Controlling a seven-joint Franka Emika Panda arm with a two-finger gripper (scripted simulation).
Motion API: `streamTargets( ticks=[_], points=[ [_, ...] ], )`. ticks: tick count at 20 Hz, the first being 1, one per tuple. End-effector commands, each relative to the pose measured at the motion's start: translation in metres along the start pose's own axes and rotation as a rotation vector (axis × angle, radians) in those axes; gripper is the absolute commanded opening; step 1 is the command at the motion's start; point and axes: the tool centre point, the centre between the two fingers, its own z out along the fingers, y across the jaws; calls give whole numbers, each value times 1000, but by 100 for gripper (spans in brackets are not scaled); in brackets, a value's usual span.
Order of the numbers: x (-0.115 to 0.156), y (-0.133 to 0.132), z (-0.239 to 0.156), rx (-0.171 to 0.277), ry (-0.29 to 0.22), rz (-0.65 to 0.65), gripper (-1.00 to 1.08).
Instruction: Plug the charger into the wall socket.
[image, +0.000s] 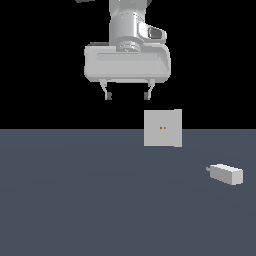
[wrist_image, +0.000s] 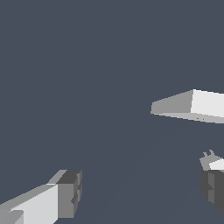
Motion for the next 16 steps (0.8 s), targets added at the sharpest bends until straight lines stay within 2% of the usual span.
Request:
streamTargets(
  ticks=[1,9,16],
  points=[
    [0,0,0,0,0,0,100],
    [-5,7,3,3,18,-13,100],
    [-18,26,12,9,62,-48,100]
  ],
)
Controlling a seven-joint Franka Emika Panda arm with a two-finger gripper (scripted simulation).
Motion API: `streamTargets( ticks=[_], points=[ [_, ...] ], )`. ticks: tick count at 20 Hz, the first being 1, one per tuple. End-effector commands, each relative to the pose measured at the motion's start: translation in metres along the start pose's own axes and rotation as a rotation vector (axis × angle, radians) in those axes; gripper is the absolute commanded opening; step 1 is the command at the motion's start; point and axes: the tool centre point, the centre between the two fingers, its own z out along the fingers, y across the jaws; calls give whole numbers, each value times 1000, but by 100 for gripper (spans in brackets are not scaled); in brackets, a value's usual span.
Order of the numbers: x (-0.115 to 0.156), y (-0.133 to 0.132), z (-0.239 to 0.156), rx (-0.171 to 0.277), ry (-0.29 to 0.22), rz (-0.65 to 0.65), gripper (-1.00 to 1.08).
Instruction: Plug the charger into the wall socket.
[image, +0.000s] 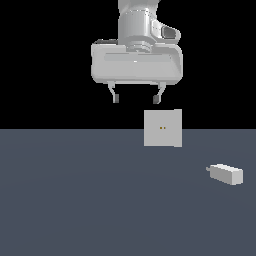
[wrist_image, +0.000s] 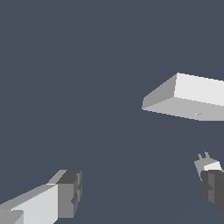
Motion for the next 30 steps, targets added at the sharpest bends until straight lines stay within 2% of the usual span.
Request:
streamTargets(
  ticks=[1,14,30],
  points=[
    [-6,9,4,2,20,-14,100],
    [-37,62,31,19,143,-108,100],
    [-56,115,62,41,263,-199,100]
  ],
)
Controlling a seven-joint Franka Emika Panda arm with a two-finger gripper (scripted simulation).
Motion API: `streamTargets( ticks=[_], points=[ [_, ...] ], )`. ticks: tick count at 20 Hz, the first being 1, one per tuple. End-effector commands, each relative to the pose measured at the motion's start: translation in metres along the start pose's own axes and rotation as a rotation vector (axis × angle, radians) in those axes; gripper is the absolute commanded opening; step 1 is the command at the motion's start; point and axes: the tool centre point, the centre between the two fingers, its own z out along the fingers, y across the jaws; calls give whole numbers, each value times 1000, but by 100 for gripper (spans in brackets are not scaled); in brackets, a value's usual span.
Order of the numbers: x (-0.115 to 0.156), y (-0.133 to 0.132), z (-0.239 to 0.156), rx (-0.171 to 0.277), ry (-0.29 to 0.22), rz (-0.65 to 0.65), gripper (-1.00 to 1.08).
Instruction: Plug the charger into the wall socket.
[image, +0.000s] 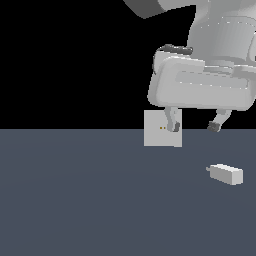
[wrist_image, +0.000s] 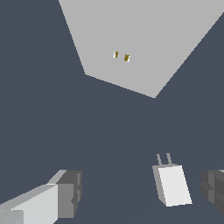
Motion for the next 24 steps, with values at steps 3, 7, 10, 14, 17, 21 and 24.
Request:
streamTargets(
  ticks=[3,7,10,14,17,21,24],
  points=[
    [-8,14,7,7,35,-25,100],
    [-15,26,13,14,64,-47,100],
    [-19,34,18,19,84,-62,100],
    [-24,43,23,25,106,-78,100],
    [-26,49,27,29,119,-89,100],
    [-29,54,30,33,130,-99,100],
    [-30,56,32,34,134,-103,100]
  ],
)
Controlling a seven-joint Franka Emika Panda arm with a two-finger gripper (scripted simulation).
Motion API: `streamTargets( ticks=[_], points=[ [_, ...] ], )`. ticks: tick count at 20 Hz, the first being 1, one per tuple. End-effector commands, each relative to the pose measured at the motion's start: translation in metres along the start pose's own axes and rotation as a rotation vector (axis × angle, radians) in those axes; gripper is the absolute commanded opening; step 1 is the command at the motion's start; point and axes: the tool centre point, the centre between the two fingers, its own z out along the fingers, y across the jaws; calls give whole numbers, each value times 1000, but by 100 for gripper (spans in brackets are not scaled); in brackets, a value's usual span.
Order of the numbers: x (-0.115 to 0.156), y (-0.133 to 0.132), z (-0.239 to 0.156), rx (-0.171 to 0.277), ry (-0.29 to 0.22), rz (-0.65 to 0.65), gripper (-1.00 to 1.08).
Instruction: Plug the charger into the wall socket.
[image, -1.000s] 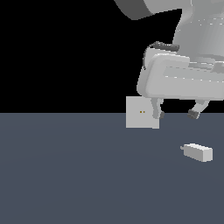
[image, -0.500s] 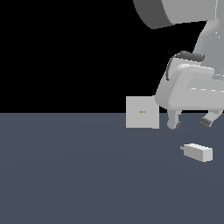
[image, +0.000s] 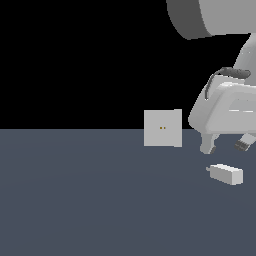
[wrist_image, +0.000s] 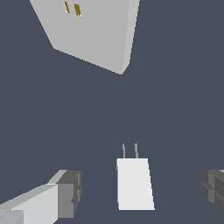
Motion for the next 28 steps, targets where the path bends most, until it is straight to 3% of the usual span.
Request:
streamTargets(
  ticks=[1,10,26,27,28],
  points=[
    [0,1,1,2,3,-4,100],
    [-3,1,5,2,1,-3,100],
    [-24,0,46,1,0,-4,100],
    [-24,0,46,1,0,-4,-100],
    [-24,0,46,1,0,-4,-100]
  ],
)
